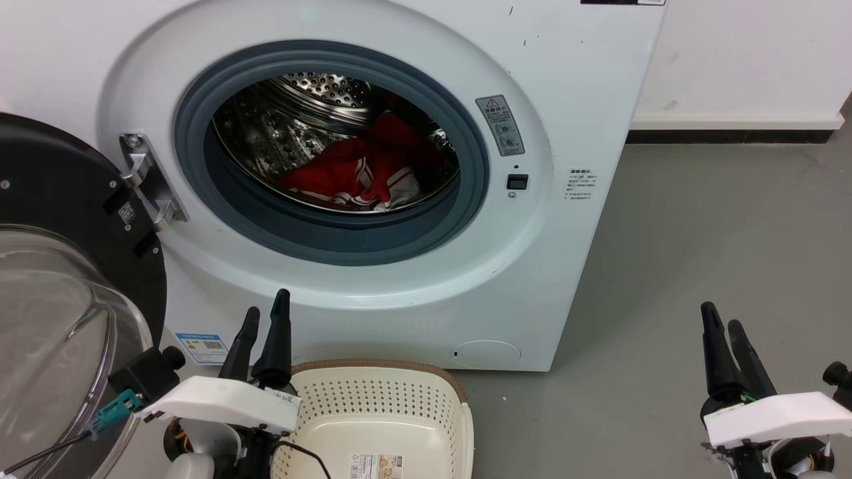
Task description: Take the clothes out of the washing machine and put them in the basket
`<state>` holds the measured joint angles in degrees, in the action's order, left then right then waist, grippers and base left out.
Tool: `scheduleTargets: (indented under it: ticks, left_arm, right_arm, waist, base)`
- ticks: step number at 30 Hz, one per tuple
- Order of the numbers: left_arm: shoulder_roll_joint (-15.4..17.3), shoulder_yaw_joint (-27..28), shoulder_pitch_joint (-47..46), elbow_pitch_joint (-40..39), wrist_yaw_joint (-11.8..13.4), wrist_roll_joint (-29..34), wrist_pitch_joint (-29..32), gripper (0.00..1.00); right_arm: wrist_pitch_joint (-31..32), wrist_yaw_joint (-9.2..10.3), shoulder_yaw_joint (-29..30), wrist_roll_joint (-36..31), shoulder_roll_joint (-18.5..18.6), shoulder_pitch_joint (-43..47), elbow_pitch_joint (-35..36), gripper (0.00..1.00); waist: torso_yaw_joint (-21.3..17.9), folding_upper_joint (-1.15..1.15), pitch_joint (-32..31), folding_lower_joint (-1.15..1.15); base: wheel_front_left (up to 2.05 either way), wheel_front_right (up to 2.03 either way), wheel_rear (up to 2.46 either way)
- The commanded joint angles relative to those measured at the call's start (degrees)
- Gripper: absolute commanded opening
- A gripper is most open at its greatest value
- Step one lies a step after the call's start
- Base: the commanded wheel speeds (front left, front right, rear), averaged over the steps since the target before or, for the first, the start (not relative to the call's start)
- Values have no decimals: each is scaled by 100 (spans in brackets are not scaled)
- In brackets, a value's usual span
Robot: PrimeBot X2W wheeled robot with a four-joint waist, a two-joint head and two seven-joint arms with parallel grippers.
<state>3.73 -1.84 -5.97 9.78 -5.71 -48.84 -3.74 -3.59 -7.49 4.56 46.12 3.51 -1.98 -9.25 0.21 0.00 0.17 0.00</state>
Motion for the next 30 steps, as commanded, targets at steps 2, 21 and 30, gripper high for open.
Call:
scheduleTargets:
  ticks: [2, 21, 30]
  left_arm:
    - [91, -119, -193, -15, 62, 418, -95, 100]
    - [258, -435, -345, 200, 411, 1691, -403, 100]
    - [293, -539, -391, 272, 526, 2200, -533, 100]
  right_arm:
    - [-84, 0, 7, -416, -5, -5, 98, 100]
    - [-149, 0, -31, -1909, -43, 82, 289, 100]
    - [-129, 0, -38, -2475, -48, 147, 382, 100]
  waist:
    - [-2, 0, -4, 0]
    - [-21, 0, -11, 0]
    - [-30, 0, -12, 0]
  base:
    - [0, 0, 0]
    - [0, 0, 0]
    - [0, 0, 0]
